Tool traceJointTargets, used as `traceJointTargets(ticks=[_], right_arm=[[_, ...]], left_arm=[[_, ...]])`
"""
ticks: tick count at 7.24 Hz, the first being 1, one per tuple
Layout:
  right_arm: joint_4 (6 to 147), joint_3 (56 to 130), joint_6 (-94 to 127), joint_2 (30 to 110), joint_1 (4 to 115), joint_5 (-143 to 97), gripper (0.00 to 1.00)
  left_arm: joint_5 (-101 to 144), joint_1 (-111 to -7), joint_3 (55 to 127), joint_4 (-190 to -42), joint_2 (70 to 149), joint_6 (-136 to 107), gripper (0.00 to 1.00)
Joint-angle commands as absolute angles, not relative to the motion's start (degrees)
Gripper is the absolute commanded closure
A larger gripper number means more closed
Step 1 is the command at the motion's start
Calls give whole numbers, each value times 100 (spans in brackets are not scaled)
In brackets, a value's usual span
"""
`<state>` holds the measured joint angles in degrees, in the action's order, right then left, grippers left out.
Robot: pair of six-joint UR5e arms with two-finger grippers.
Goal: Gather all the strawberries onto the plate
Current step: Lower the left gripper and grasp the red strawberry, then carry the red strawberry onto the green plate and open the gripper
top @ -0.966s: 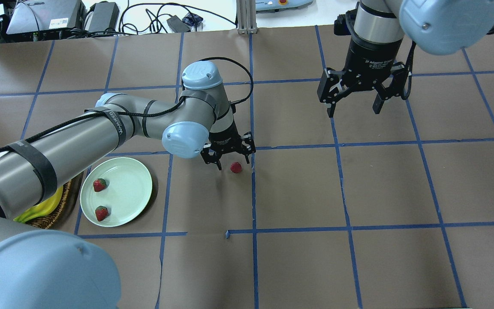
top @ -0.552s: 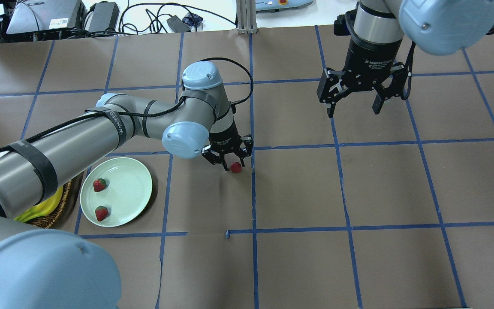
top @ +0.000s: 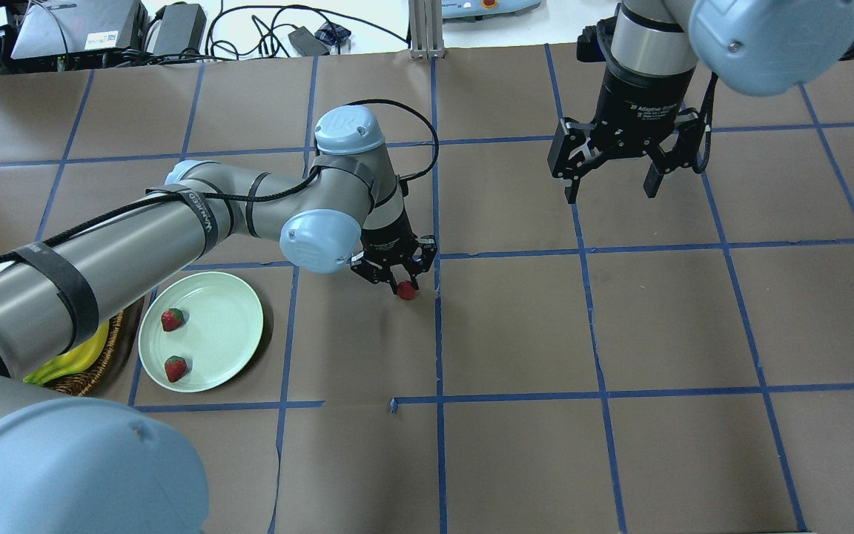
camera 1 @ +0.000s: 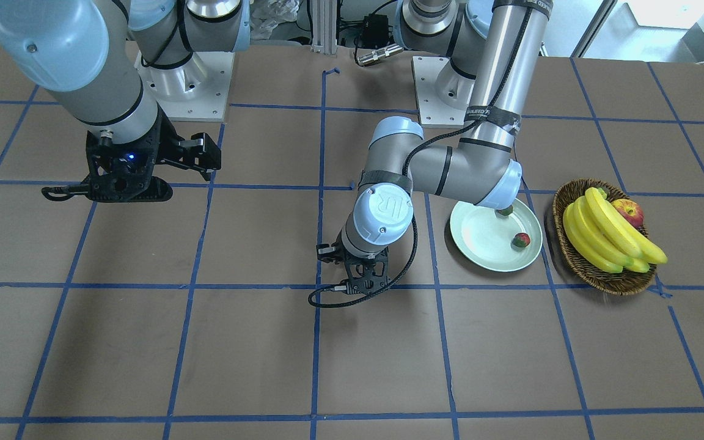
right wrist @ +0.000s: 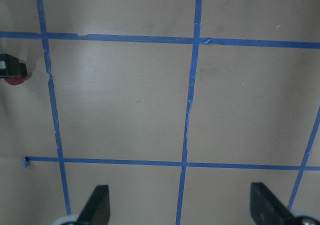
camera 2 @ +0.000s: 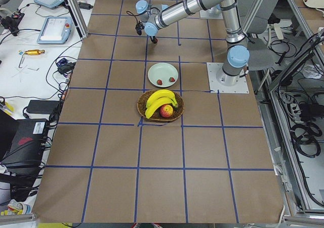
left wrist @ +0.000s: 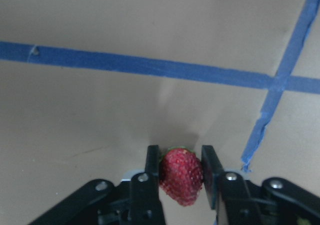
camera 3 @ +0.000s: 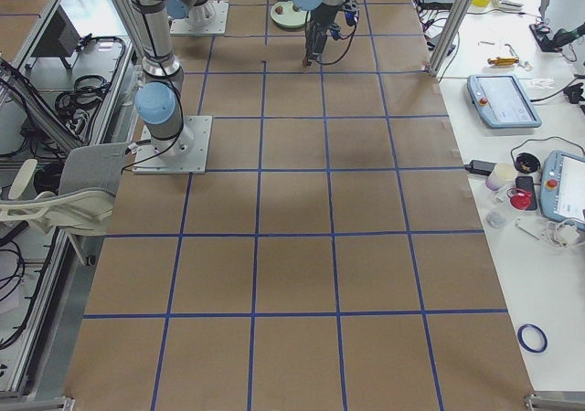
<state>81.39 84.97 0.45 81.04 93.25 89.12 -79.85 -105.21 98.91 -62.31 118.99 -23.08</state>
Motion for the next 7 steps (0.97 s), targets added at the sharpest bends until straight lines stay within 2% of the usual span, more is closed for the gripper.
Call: traceJointTargets(ticks=[1,4,7], right_arm=[[8139,8490,35,8104,9325,8921,0],[8130,8490,26,8112,9325,8921,0],[8147,8490,70,8112,9325,8903,0]], left_arm=[[-8042,-10486,9827,-6328,11594,-2285,100],[-8446,-9987,9756,-7221,11128,-1226,100],[-9017,-9336,9852,-7601,11039,-118,100]])
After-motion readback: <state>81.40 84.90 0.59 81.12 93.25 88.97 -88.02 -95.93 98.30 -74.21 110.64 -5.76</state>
